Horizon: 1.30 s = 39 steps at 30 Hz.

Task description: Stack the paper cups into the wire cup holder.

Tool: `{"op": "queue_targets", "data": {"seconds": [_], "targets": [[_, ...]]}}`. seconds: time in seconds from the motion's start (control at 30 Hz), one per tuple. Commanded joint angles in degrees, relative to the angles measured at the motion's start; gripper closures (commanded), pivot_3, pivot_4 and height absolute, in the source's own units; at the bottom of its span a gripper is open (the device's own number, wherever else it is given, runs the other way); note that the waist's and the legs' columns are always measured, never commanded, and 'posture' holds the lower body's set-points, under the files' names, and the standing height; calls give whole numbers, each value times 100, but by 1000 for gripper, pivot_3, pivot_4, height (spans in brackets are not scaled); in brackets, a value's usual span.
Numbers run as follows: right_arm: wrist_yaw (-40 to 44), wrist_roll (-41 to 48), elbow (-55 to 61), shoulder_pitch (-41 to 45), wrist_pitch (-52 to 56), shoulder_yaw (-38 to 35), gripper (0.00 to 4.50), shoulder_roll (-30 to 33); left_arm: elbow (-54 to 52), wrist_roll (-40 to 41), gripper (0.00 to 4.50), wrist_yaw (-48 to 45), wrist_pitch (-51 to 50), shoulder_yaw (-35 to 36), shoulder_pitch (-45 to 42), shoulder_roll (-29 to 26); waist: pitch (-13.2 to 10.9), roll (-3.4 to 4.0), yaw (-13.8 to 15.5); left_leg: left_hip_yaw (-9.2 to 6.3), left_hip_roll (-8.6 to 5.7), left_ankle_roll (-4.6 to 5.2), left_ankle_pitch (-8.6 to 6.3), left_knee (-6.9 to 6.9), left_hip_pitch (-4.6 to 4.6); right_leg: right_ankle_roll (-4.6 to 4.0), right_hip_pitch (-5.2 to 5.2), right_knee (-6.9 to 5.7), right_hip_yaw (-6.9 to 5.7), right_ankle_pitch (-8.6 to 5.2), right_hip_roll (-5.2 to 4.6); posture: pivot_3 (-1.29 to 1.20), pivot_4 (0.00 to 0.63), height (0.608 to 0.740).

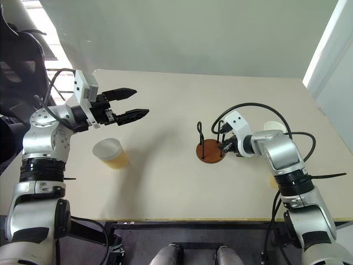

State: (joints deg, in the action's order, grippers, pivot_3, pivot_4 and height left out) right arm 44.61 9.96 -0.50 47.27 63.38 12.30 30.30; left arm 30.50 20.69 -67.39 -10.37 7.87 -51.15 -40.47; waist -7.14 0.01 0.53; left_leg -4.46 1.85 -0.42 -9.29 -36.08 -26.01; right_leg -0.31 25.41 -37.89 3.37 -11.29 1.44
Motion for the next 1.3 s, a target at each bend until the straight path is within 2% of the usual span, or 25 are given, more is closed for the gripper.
{"op": "queue_targets", "data": {"seconds": [0.03,0.23,0.47,0.67,1.03,1.3], "targets": [[88,71,122,178,-150,-8,3795,142,-74,8,0,-16,25,64,-166,-80,0,0,0,0,0,0,0,0,0,0,0,0,0,0,0,0,150,740],[110,60,96,199,-240,52,1905,204,14,-3,0,-38,80,72,-169,-79,0,0,0,0,0,0,0,0,0,2,0,0,0,1,0,0,150,740],[228,101,110,189,-277,70,1905,280,130,-16,0,-78,149,70,-196,-83,0,0,1,0,0,0,0,0,0,3,0,0,0,1,0,0,150,740],[1055,216,322,240,-719,247,1905,1006,218,-31,0,-123,192,75,-215,-89,0,0,14,1,0,0,0,1,-4,5,0,2,0,-2,0,0,150,740],[1639,-92,-373,887,-1645,234,1905,1754,238,20,0,-207,52,10,-285,2,0,0,13,2,0,2,1,0,-3,11,-2,4,3,-4,0,0,150,740],[2208,-578,-967,1206,-2544,429,1905,2176,-84,181,0,-1256,-369,-360,-214,-18,0,0,35,3,-1,2,0,1,-6,26,-1,5,4,1,-1,0,150,740]]}}
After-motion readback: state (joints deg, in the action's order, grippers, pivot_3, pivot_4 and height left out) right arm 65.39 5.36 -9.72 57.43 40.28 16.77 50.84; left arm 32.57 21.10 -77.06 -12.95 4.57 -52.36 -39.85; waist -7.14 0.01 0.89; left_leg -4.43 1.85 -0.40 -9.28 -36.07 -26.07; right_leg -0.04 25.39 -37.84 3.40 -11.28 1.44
